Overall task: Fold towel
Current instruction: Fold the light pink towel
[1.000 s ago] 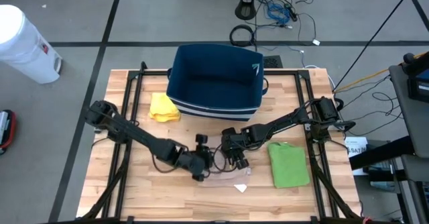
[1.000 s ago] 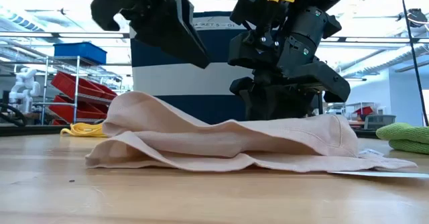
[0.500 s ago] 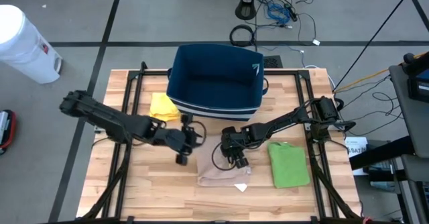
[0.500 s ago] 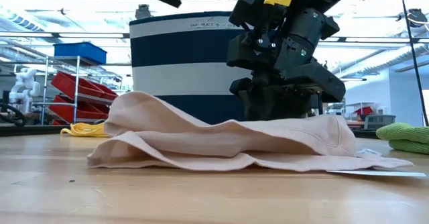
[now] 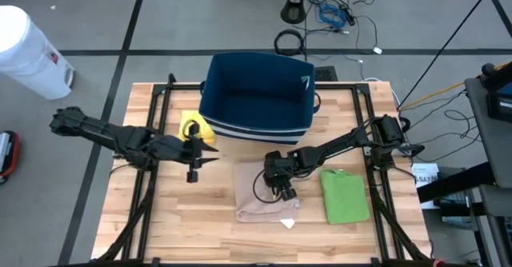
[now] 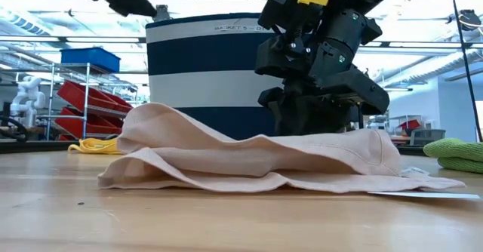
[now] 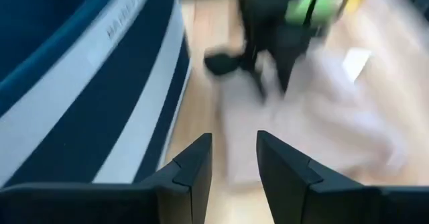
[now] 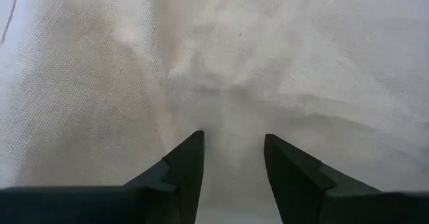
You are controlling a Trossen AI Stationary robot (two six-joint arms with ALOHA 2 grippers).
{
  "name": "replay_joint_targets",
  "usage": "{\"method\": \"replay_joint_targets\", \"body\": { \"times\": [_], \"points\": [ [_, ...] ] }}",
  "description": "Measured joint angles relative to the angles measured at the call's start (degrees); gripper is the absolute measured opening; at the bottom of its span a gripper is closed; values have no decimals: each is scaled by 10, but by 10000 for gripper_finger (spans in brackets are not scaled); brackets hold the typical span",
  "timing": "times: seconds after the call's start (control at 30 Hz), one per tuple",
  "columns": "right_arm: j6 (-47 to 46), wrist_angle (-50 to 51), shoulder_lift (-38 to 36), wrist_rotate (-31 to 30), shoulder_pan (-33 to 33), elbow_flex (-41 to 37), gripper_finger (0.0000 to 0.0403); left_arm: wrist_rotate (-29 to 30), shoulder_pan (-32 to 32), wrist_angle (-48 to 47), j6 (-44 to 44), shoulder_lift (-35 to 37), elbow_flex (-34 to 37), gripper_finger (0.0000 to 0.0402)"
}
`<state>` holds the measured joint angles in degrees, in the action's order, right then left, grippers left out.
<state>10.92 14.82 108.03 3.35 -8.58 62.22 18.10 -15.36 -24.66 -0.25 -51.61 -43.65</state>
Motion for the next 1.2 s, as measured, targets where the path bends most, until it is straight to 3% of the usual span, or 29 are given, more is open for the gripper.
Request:
{"method": "replay_joint_targets", "body": {
  "times": [0.13, 0.23, 0.53, 0.93, 1.2],
  "points": [
    [5, 0, 0, 3, 2, 0, 144, -47, -23, 148, -26, 63, 109, 124],
    [3, -2, 0, 14, 8, 0, 144, -29, -50, 198, -50, 67, 173, 124],
    [-5, -3, 0, 15, 26, 0, 144, -8, -112, 447, -137, -33, 310, 124],
    [-25, -31, -40, 33, 34, 0, 144, -6, -164, 723, -194, -315, 319, 124],
    [50, -107, -32, 94, 25, 1, 144, -14, -178, 769, -201, -439, 255, 124]
  ]
}}
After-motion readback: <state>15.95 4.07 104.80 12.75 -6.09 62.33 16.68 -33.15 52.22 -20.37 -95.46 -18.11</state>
